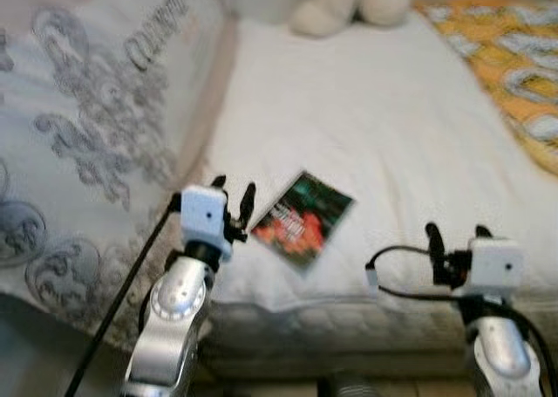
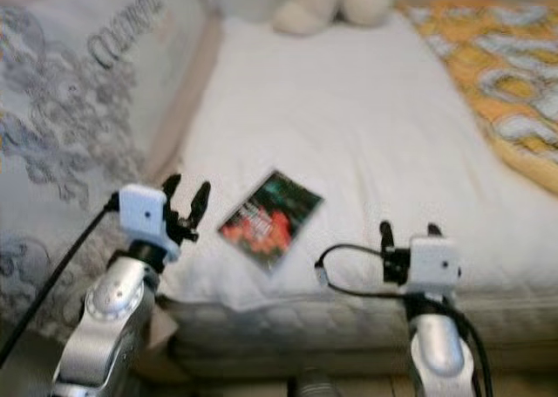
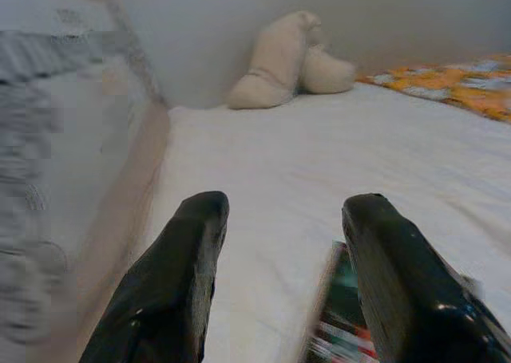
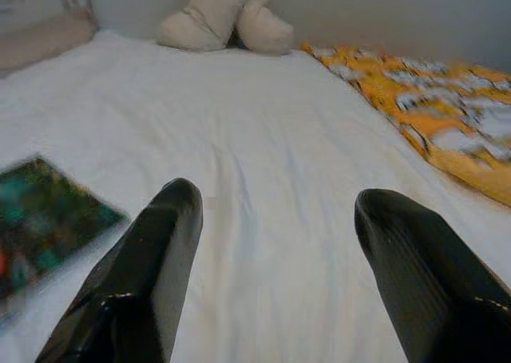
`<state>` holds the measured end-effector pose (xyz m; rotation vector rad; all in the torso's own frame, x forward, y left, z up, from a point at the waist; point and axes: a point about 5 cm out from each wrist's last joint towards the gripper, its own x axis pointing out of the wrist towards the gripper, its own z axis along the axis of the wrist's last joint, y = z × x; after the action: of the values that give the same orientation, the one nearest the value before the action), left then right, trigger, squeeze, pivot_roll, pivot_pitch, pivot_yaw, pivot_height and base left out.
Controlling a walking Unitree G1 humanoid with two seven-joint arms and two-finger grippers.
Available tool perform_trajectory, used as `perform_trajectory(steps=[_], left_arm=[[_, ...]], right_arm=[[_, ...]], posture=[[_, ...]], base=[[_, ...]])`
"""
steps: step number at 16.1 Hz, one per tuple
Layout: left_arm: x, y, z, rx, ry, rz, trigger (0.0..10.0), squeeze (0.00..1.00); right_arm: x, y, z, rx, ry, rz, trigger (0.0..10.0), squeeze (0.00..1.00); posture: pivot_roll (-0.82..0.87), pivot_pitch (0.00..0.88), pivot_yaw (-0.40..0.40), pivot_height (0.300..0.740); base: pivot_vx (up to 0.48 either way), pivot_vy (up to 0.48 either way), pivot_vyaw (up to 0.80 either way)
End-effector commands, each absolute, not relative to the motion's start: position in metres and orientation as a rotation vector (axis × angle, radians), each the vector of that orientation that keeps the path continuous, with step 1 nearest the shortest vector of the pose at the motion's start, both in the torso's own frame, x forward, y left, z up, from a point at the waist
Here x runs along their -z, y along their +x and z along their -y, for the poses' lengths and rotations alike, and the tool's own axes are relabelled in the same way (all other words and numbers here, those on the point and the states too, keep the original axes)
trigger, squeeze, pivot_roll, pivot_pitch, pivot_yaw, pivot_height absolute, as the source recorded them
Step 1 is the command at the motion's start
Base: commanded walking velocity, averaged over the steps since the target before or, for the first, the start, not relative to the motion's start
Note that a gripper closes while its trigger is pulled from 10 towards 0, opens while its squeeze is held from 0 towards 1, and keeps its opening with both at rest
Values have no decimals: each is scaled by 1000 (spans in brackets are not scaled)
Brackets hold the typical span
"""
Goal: Clean up the room
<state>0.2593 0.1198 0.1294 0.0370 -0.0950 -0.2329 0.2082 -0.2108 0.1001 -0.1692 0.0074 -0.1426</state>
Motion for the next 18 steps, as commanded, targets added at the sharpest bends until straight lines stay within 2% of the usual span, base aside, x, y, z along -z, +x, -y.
perform_trajectory(steps=[1,2,4,5,7,10,13,15,17,18], left_arm=[[-133,267,-131,167,40,83,10000,0],[-133,268,-131,156,30,75,10000,0],[-115,269,-130,137,-49,-94,10000,0],[-92,267,-124,174,-90,-276,10000,0],[-63,263,-110,299,-170,-528,10000,0],[-63,267,-99,411,-294,-634,10000,0],[-50,266,-85,477,-300,-750,10000,0],[-43,271,-80,464,-301,-766,10000,0],[-66,285,-93,384,-168,-516,10000,0],[-72,283,-95,383,-158,-464,10000,0]], right_arm=[[-103,214,203,110,-152,4,10000,0],[-103,214,202,101,-154,7,10000,0],[-103,213,199,84,-164,10,10000,0],[-102,214,200,88,-163,9,10000,0],[-101,218,198,92,-158,8,10000,0],[-101,222,196,88,-159,13,10000,0],[-100,224,195,83,-162,11,10000,0],[-99,225,194,77,-162,10,10000,0],[-102,224,195,75,-168,21,10000,0],[-101,222,196,78,-171,19,10000,0]], posture=[[-172,0,65,700],[-172,0,64,700],[-171,0,63,700],[-170,0,64,700],[-168,0,66,700],[-169,0,71,700],[-175,0,72,700],[-184,0,73,700],[-194,0,78,700],[-196,0,80,700]], base=[[0,0,0],[0,0,0],[0,0,0],[0,0,0],[0,0,0],[0,0,0],[0,0,0],[0,0,0],[0,0,0],[0,0,0]])
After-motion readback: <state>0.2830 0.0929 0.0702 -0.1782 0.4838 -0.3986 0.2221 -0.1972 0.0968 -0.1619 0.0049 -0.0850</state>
